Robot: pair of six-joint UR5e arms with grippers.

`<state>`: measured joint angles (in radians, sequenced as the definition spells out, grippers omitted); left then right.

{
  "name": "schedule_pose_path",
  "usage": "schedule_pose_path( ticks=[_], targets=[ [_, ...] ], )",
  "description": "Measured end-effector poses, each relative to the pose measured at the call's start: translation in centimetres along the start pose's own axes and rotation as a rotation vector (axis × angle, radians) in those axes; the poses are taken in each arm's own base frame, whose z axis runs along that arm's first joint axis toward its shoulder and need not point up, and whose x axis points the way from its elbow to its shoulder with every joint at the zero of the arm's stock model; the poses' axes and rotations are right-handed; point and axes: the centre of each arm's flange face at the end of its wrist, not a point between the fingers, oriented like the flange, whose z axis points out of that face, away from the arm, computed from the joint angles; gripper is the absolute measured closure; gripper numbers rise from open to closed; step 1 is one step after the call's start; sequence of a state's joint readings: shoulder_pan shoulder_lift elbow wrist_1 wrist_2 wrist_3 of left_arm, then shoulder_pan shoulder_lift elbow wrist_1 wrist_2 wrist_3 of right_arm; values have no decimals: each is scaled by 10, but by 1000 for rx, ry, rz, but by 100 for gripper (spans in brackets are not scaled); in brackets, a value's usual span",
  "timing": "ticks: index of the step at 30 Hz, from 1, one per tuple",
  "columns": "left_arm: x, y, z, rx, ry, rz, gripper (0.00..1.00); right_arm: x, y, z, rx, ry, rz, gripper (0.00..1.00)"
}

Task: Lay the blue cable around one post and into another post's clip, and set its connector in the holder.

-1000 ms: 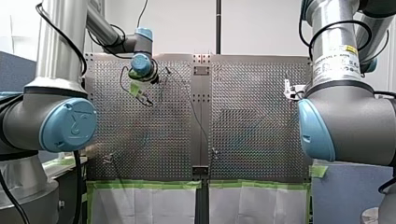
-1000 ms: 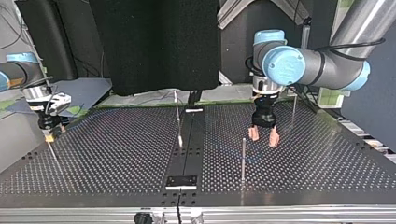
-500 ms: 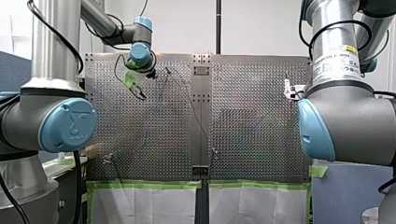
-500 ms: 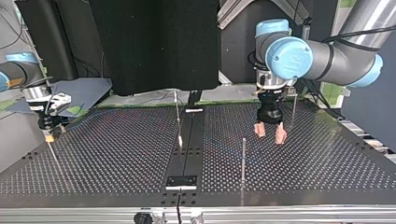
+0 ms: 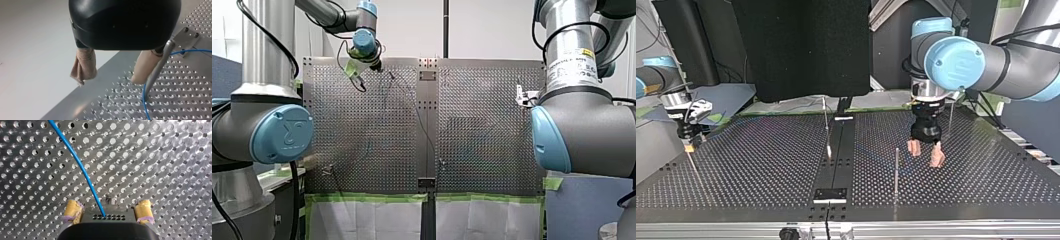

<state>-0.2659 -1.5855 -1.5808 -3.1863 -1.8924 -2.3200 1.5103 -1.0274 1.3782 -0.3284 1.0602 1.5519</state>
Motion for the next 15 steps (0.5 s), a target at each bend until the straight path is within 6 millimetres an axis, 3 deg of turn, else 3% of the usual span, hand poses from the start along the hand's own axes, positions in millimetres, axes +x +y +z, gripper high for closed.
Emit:
schedule_pose_path(
  ticks=[15],
  targets=[
    [-8, -7, -15, -83, 31, 160, 0, 0, 0, 0, 0, -1, 0, 0]
  ],
)
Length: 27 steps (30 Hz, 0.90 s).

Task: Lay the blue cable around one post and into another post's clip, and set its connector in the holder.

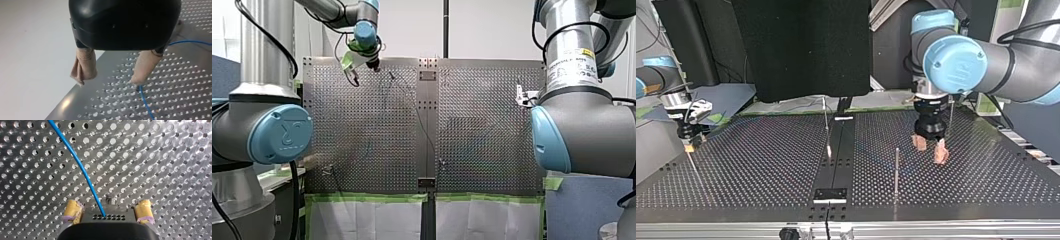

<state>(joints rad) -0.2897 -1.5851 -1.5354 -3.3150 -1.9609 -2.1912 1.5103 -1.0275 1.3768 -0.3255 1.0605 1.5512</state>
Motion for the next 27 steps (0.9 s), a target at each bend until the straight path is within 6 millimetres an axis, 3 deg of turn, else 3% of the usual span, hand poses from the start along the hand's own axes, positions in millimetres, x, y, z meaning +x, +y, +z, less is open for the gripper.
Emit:
schedule_pose_path(
  ticks=[9, 27],
  targets=[
    [3, -15, -13, 51, 81, 101, 0, 0, 0, 0, -1, -2, 1, 0],
    [8, -32, -20, 164, 125, 265, 0, 0, -4, 1, 0, -4, -2, 0]
  ],
)
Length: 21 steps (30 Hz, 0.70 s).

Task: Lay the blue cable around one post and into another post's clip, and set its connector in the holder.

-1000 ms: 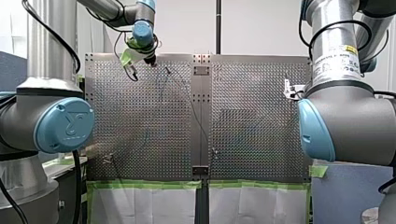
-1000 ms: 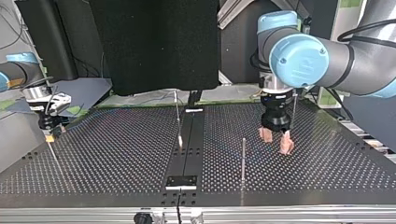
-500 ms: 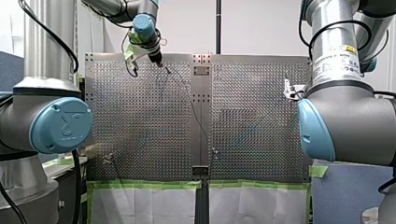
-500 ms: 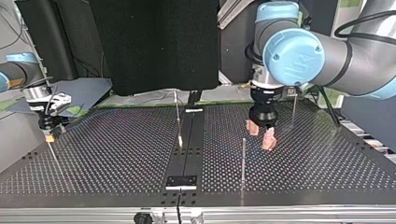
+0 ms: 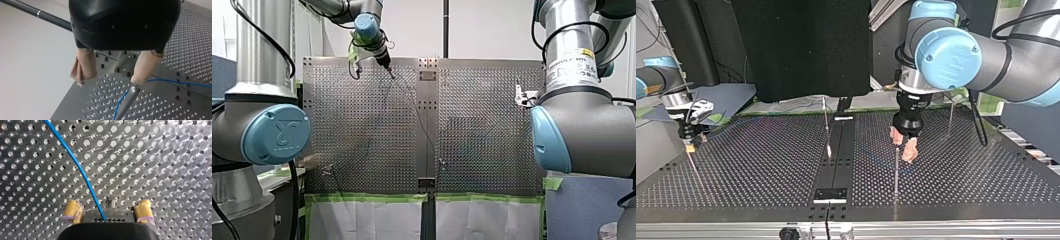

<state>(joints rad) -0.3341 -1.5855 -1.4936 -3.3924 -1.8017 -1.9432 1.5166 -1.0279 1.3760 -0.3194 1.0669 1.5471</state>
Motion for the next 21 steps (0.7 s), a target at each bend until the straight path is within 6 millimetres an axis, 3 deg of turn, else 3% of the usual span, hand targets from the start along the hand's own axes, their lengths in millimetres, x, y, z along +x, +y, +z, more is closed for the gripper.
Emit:
schedule_pose_path(
  ticks=[21],
  targets=[
    [-2, -2, 0, 5, -5, 173, 0, 1, -1, 1, 0, 1, -4, 0]
  ],
)
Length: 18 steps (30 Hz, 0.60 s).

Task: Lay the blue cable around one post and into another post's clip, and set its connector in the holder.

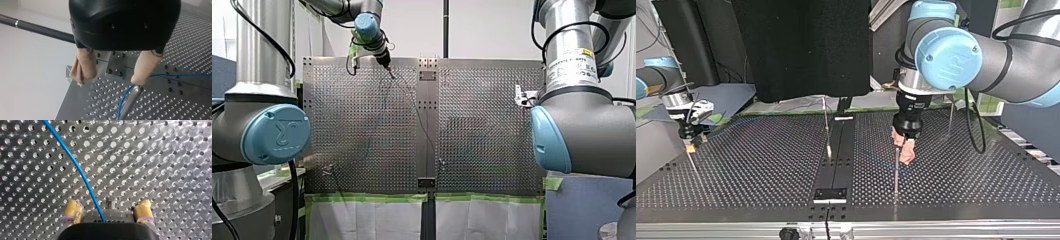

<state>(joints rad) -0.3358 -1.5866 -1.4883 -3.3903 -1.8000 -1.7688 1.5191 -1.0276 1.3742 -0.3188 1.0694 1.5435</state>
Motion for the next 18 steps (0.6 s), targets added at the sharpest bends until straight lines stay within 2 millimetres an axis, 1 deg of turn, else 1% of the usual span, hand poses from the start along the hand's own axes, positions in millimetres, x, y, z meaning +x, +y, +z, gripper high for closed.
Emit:
schedule_pose_path(
  ticks=[18],
  targets=[
    [2, -3, -1, 6, 3, 161, 0, 2, -1, 1, -1, 1, 0, 0]
  ],
)
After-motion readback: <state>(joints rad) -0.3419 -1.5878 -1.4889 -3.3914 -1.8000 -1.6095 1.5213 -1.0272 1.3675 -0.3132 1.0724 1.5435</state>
